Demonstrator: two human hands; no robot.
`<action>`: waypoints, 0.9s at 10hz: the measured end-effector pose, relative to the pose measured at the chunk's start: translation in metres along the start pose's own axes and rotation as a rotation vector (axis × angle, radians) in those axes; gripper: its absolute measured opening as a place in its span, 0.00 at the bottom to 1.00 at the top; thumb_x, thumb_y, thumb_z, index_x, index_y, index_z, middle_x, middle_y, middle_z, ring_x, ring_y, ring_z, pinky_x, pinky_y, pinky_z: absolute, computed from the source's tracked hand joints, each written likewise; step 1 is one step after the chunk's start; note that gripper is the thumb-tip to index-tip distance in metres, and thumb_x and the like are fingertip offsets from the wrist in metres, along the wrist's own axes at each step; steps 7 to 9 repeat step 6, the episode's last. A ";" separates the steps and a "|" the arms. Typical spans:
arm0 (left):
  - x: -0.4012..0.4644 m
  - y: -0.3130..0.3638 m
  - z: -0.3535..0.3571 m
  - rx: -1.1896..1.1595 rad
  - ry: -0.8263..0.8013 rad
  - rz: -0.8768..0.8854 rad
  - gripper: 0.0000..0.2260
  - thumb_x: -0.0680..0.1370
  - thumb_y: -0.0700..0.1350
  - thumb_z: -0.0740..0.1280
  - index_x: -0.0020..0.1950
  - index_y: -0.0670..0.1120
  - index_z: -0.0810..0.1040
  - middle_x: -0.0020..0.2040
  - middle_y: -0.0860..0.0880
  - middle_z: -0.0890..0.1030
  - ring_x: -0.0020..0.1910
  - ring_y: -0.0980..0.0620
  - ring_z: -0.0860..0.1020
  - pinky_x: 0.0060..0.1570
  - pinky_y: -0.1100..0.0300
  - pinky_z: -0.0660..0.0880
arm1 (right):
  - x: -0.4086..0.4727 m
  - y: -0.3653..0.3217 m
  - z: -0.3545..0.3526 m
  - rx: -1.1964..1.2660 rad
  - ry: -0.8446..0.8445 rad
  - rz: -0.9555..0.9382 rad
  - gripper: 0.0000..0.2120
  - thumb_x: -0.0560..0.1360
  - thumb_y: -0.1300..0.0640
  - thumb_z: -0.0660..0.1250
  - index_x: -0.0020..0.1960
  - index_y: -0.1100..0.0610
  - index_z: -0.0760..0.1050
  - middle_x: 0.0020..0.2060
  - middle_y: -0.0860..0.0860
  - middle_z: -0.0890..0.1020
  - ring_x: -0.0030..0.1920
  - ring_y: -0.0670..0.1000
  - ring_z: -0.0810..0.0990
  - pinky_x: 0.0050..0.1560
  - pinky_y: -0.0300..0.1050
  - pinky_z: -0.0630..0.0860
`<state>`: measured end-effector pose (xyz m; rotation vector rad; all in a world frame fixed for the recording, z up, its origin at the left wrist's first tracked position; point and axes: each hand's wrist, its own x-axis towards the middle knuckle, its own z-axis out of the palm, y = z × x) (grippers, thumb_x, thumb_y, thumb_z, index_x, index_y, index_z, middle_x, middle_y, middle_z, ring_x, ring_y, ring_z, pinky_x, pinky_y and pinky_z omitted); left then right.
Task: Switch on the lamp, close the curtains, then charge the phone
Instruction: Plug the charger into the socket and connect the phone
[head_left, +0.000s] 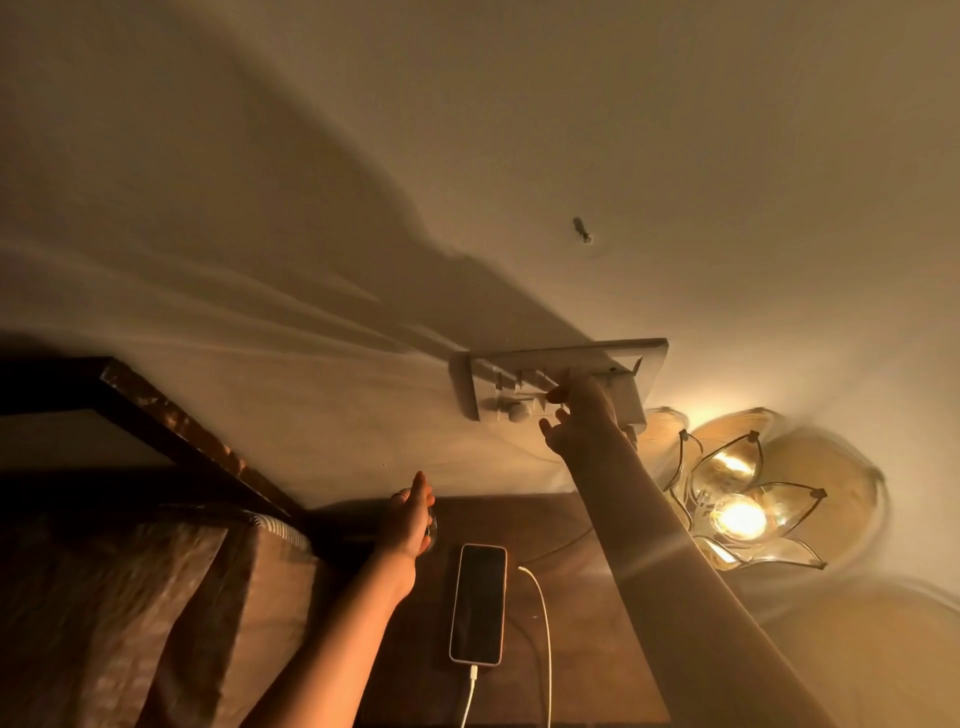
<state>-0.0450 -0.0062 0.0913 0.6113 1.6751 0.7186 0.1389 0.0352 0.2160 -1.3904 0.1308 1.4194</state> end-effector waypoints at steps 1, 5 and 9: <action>0.000 0.009 -0.003 0.031 0.013 0.022 0.19 0.79 0.58 0.54 0.57 0.46 0.73 0.52 0.48 0.74 0.51 0.50 0.72 0.52 0.54 0.68 | -0.003 -0.004 0.007 -0.033 -0.039 0.019 0.10 0.72 0.71 0.56 0.37 0.60 0.70 0.41 0.54 0.71 0.55 0.54 0.69 0.68 0.54 0.67; -0.050 0.039 -0.016 0.057 0.067 0.119 0.16 0.79 0.58 0.55 0.48 0.48 0.75 0.48 0.49 0.76 0.44 0.51 0.74 0.43 0.57 0.70 | -0.055 -0.021 -0.047 -0.180 -0.297 -0.020 0.07 0.77 0.63 0.57 0.47 0.59 0.73 0.45 0.55 0.76 0.53 0.52 0.75 0.58 0.49 0.70; -0.065 0.045 -0.015 0.066 0.068 0.156 0.16 0.79 0.57 0.54 0.48 0.48 0.74 0.50 0.48 0.76 0.48 0.49 0.74 0.44 0.56 0.70 | -0.072 -0.032 -0.073 -0.220 -0.340 -0.057 0.10 0.77 0.64 0.56 0.53 0.60 0.75 0.55 0.57 0.77 0.59 0.54 0.74 0.60 0.48 0.70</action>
